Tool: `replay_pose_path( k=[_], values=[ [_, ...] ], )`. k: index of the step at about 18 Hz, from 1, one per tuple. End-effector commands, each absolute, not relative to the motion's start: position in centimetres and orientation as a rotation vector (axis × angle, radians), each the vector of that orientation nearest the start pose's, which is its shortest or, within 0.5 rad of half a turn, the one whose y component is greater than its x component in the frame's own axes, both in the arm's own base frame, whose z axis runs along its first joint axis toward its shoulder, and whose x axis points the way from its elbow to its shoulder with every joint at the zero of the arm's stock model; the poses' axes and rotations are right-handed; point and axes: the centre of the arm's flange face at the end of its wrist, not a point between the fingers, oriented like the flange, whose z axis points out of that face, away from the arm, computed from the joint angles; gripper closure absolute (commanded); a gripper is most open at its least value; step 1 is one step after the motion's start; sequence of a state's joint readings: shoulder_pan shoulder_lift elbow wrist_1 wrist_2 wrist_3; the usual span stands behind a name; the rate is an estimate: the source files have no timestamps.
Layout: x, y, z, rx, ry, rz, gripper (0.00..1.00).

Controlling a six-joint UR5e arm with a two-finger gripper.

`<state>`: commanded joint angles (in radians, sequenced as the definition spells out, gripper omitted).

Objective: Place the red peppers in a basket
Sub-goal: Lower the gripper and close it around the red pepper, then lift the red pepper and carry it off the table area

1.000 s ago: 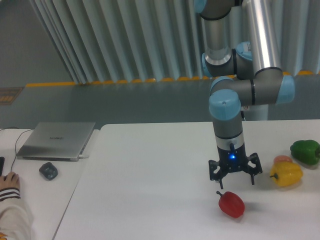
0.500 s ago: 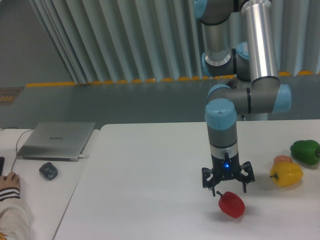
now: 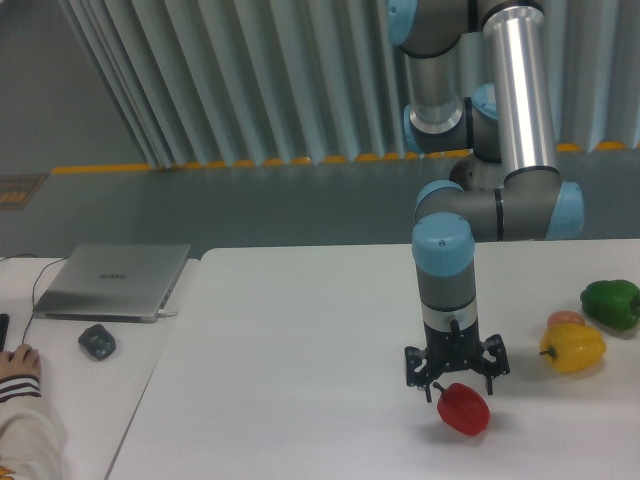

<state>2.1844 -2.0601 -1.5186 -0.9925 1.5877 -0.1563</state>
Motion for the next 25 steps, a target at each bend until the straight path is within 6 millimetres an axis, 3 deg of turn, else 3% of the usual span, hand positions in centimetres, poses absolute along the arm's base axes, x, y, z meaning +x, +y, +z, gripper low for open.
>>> replay_pose_path(
  k=[7, 11, 14, 15, 17, 20, 25],
  values=[
    [-28.2, 62.6, 26.9, -2.801, -1.158, 0.078, 0.0],
    [-28.3, 62.8, 26.9, -2.801, -1.152, 0.07, 0.0],
    [-28.3, 62.8, 27.1, -2.803, -1.14, 0.072, 0.24],
    [-28.3, 62.8, 27.1, -2.801, -1.14, 0.072, 0.39],
    [-28.4, 62.8, 27.3, -2.797, -1.141, 0.071, 0.51],
    [-28.4, 62.9, 27.3, -2.801, -1.132, 0.069, 0.54],
    [-28.2, 62.8, 29.5, -2.771, -1.117, 0.071, 0.59]
  ],
)
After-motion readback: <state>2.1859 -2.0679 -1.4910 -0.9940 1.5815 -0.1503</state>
